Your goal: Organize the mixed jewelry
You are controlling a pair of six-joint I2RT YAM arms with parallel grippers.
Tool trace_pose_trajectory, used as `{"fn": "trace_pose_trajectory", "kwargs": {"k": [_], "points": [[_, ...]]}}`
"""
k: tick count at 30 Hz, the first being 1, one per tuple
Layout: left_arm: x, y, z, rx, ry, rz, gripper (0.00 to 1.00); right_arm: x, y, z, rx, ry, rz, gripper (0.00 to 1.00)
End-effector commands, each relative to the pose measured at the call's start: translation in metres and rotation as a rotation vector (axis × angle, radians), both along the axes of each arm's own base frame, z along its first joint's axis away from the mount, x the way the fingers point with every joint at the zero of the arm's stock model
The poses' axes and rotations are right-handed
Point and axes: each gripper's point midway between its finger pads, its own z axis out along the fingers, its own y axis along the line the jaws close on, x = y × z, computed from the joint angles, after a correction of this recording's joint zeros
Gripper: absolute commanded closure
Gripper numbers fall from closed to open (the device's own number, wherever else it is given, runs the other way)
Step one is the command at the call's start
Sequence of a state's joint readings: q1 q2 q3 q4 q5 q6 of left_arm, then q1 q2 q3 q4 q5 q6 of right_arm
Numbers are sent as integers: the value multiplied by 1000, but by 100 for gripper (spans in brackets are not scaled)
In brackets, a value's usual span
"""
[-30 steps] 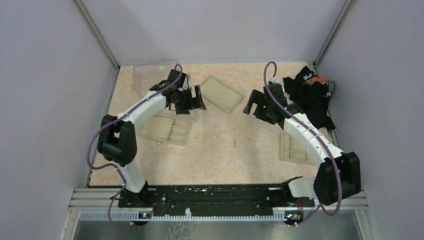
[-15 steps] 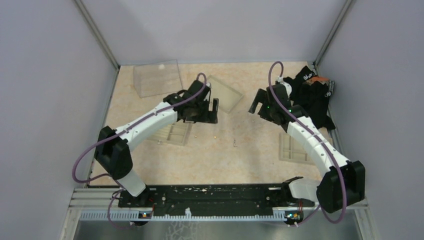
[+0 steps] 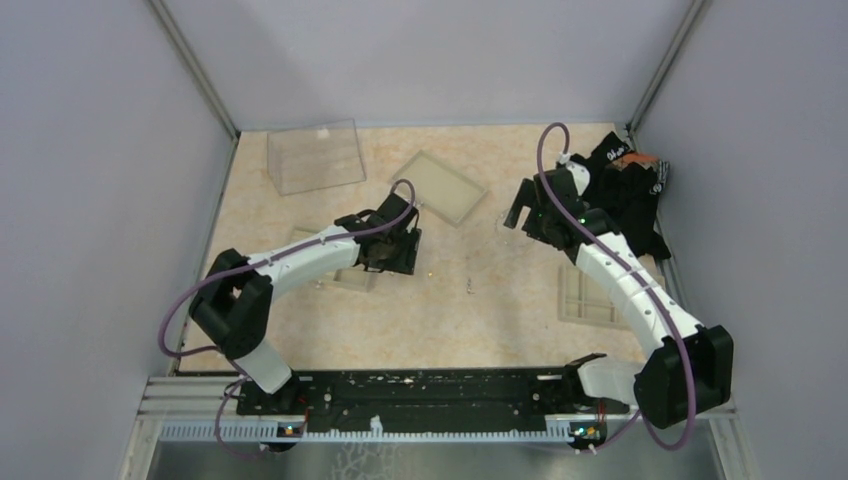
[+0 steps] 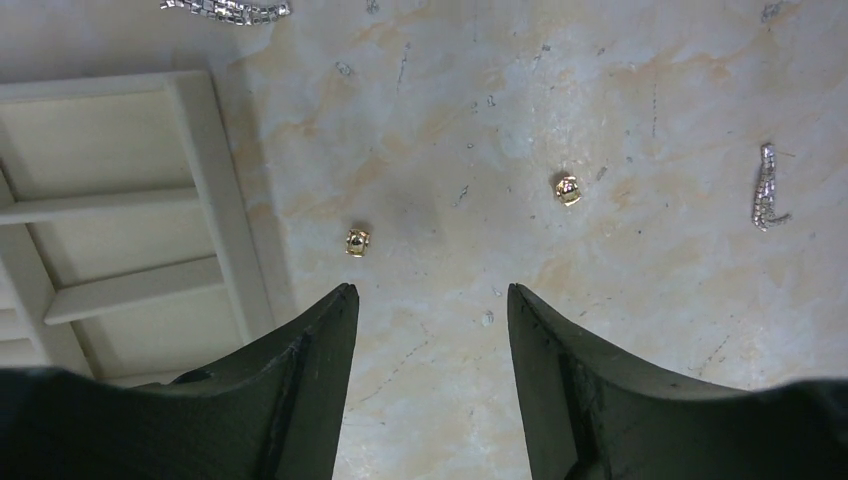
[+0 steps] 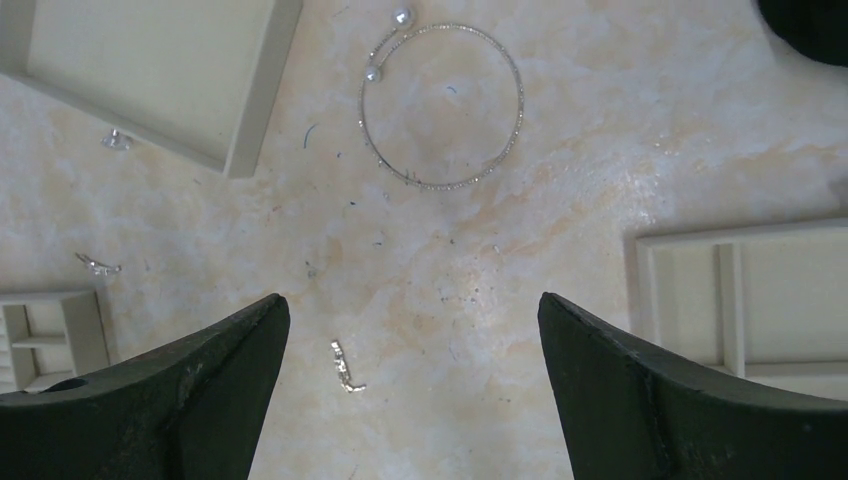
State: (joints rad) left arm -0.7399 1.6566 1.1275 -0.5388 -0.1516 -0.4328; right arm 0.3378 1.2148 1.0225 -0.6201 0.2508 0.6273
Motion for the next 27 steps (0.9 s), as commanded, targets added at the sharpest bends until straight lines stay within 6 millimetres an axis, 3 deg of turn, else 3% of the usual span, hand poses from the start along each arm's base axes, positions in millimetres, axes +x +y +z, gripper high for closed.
{"fn": "trace_pose_trajectory", "kwargs": {"k": [1, 7, 18, 27], "points": [[11, 3, -7, 37, -50, -55, 38, 11, -12, 32, -50, -78, -37, 6], [14, 10, -23, 98, -33, -57, 39, 9, -13, 32, -60, -80, -30, 6], [15, 19, -31, 111, -31, -13, 38, 4, -10, 24, -31, -66, -35, 6], [20, 22, -40, 133, -33, -16, 43, 4, -8, 20, -23, -56, -33, 6]]}}
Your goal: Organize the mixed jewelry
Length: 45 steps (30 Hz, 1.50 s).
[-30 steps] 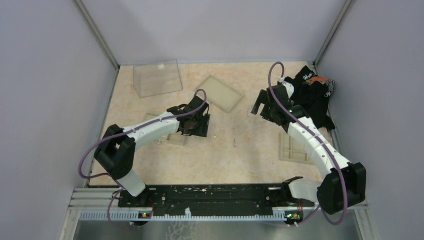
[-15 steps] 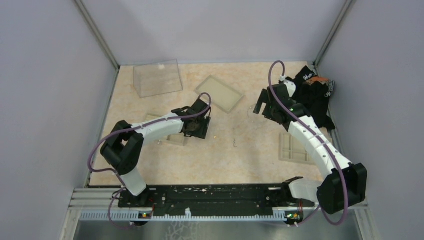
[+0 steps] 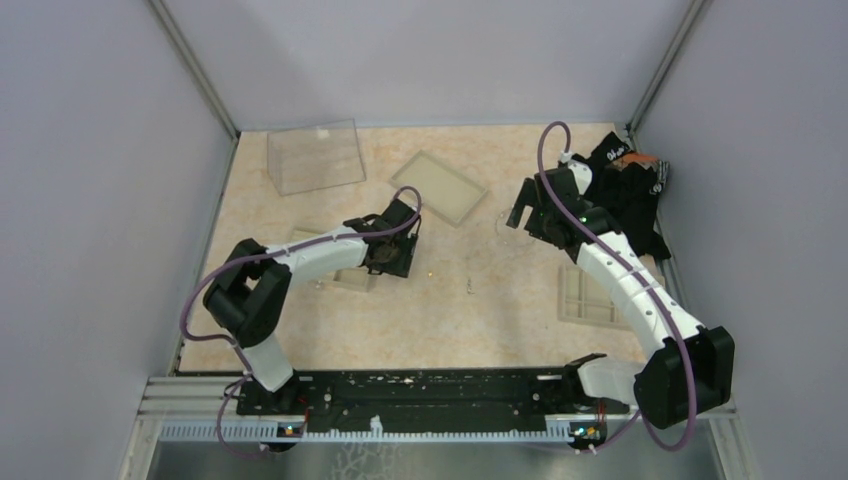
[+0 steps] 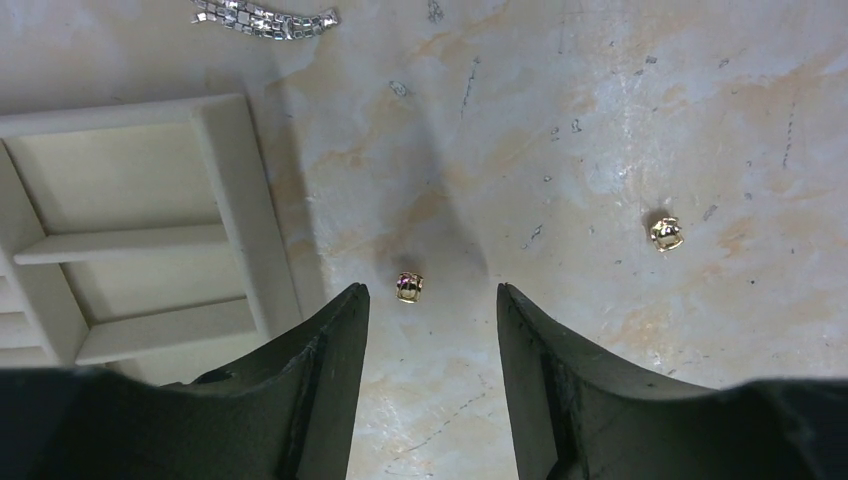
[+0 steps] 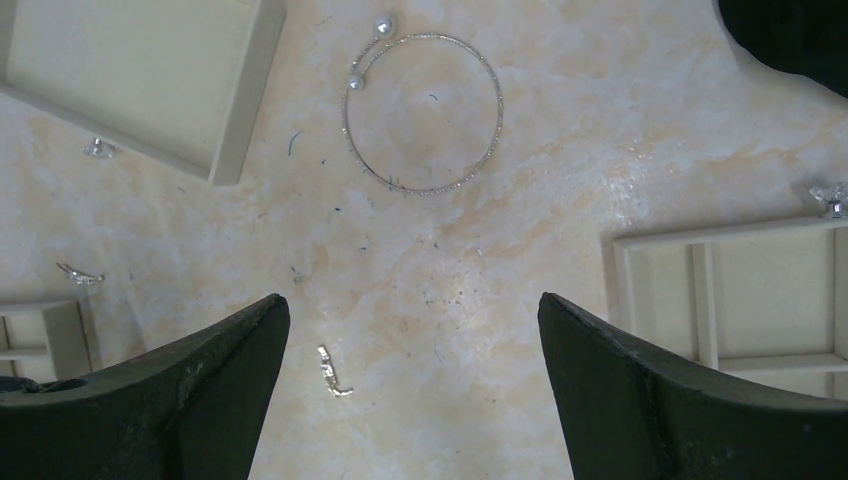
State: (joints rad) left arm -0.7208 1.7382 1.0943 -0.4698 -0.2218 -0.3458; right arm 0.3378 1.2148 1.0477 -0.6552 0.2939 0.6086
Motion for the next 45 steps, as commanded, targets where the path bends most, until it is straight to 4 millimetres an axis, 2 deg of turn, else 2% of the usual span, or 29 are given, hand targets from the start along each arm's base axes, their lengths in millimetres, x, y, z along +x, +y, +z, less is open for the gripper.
{"fn": "trace_pose_trajectory", "kwargs": {"k": [1, 14, 37, 45], "points": [[6, 5, -9, 22, -9, 11, 44, 5, 1, 14, 23, -55, -15, 6], [-4, 13, -24, 13, 27, 33, 57, 6, 1, 15, 32, -58, -25, 6], [1, 13, -19, 22, 15, 45, 79, 11, 6, 11, 39, -50, -10, 6], [5, 12, -10, 18, -1, 52, 85, 12, 6, 9, 36, -48, -9, 6]]}}
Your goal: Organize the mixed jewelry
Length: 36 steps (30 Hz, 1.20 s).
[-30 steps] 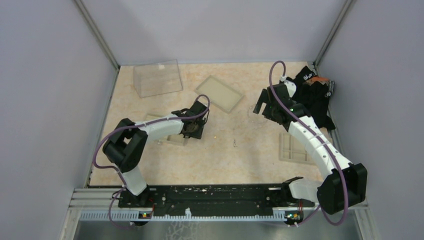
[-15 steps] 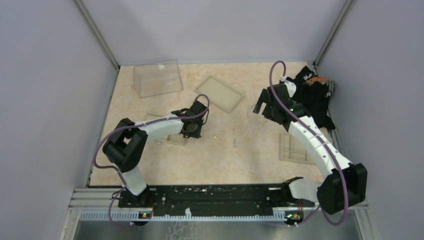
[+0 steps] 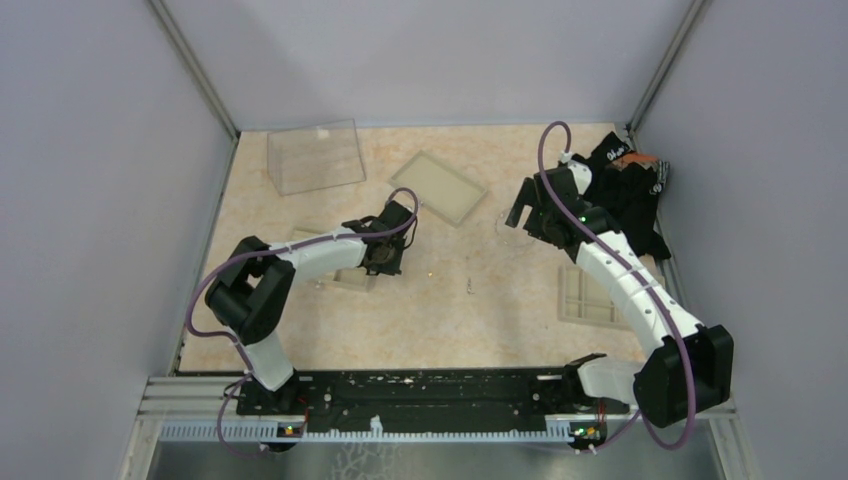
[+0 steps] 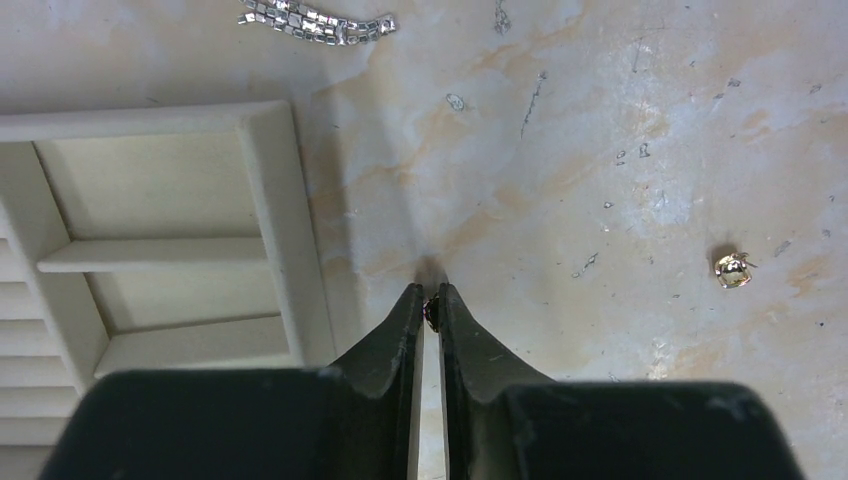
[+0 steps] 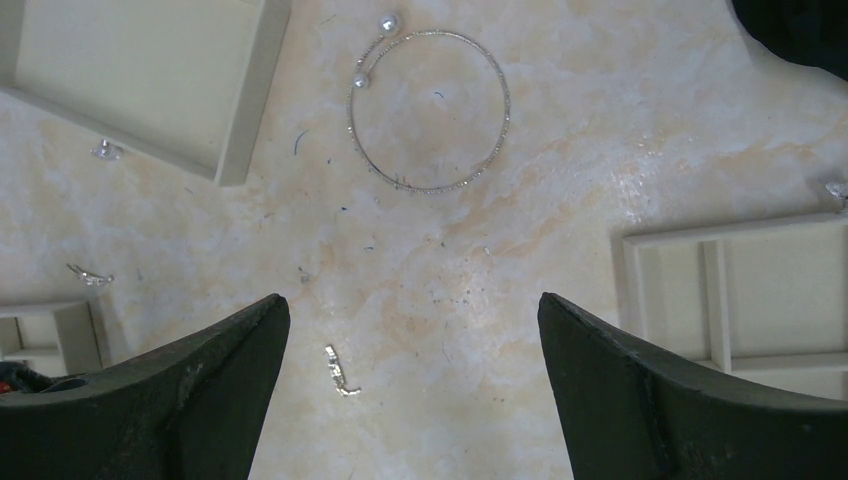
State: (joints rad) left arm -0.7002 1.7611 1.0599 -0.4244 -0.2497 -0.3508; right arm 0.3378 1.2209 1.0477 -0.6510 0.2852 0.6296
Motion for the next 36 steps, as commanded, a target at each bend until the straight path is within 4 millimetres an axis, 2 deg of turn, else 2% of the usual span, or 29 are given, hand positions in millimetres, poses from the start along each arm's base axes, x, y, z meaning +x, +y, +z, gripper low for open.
{"fn": "trace_pose_trajectory", "kwargs": {"k": [1, 11, 17, 23, 27, 29, 33, 36], "points": [[1, 0, 6, -4, 2, 18, 85, 11, 3, 11, 16, -52, -1, 7], [11, -3, 20, -6, -30, 18, 86, 12, 4, 10, 14, -49, 3, 6], [16, -5, 26, -7, -43, 10, 90, 13, 4, 11, 14, -51, 1, 7], [33, 0, 44, -8, -83, 31, 90, 15, 4, 11, 5, -49, 7, 6], [36, 4, 46, -12, -83, 34, 88, 17, 5, 9, 3, -42, 11, 6], [34, 3, 45, -18, -72, 30, 82, 18, 7, 8, 5, -42, 16, 6], [26, -3, 39, -53, -36, 12, 58, 21, 9, 8, 9, -41, 20, 6], [24, -4, 35, -53, -24, -5, 46, 22, 9, 7, 10, -40, 22, 6]]}}
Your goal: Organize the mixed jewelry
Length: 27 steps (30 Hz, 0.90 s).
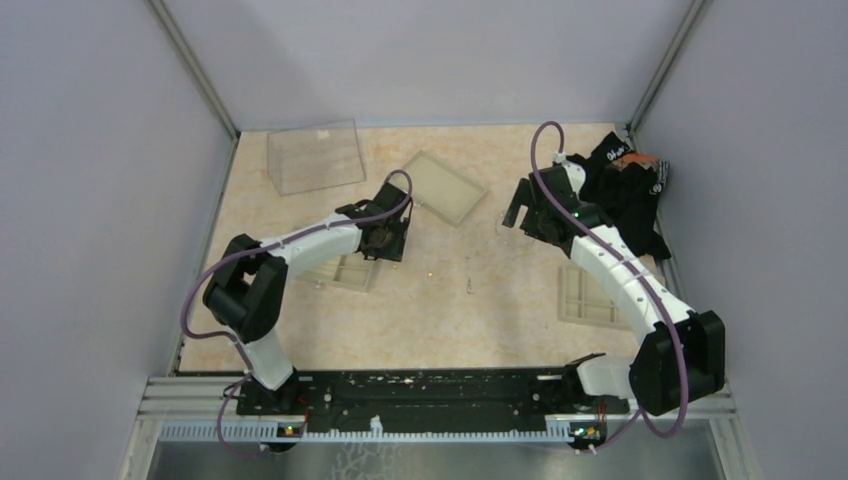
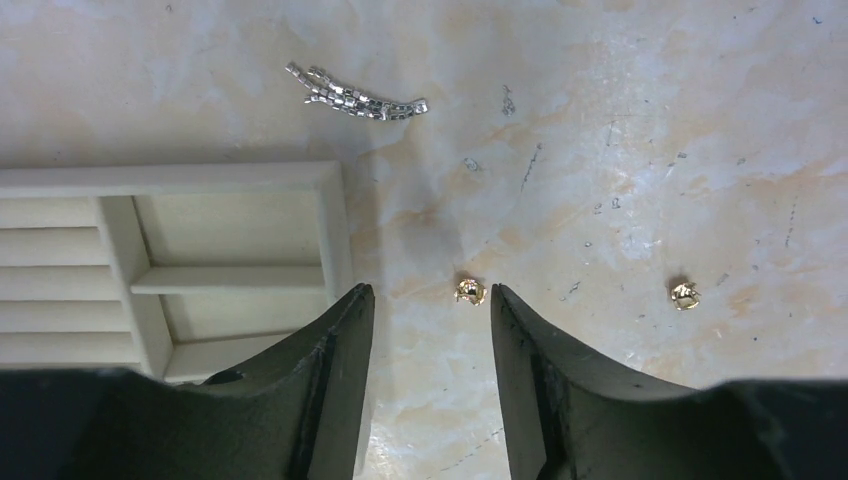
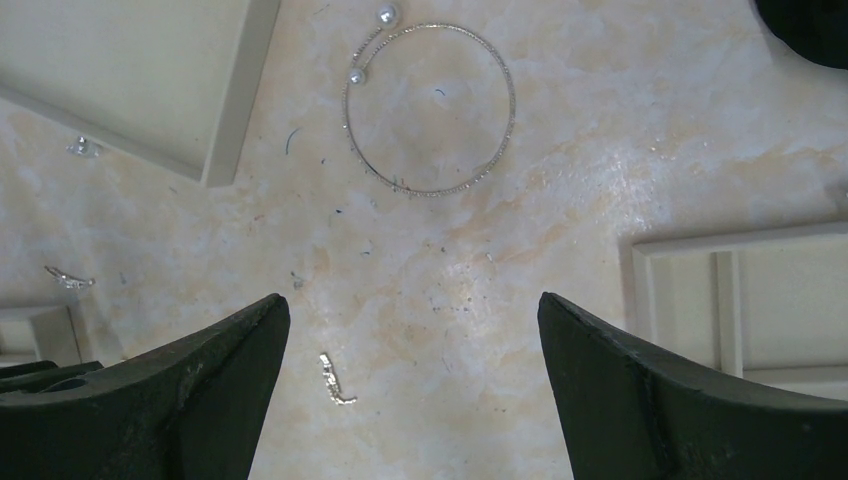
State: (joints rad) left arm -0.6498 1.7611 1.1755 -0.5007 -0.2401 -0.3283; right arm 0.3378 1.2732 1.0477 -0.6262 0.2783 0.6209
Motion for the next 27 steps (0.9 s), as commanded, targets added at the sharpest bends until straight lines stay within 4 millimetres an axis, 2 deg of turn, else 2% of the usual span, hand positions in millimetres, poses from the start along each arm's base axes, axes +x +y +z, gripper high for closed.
{"fn": "trace_pose_trajectory", "kwargs": {"k": [1, 7, 17, 27], "points": [[-2, -7, 5, -29, 4, -34, 44, 15, 6, 20, 22, -69, 12, 6], [-5, -14, -8, -44, 50, -60, 36, 16, 7, 18, 19, -61, 14, 6], [-11, -16, -25, -34, 108, -59, 49, 17, 7, 16, 16, -54, 16, 6], [-19, -16, -33, -38, 150, -29, 60, 21, 9, 16, 13, -50, 25, 6]]}}
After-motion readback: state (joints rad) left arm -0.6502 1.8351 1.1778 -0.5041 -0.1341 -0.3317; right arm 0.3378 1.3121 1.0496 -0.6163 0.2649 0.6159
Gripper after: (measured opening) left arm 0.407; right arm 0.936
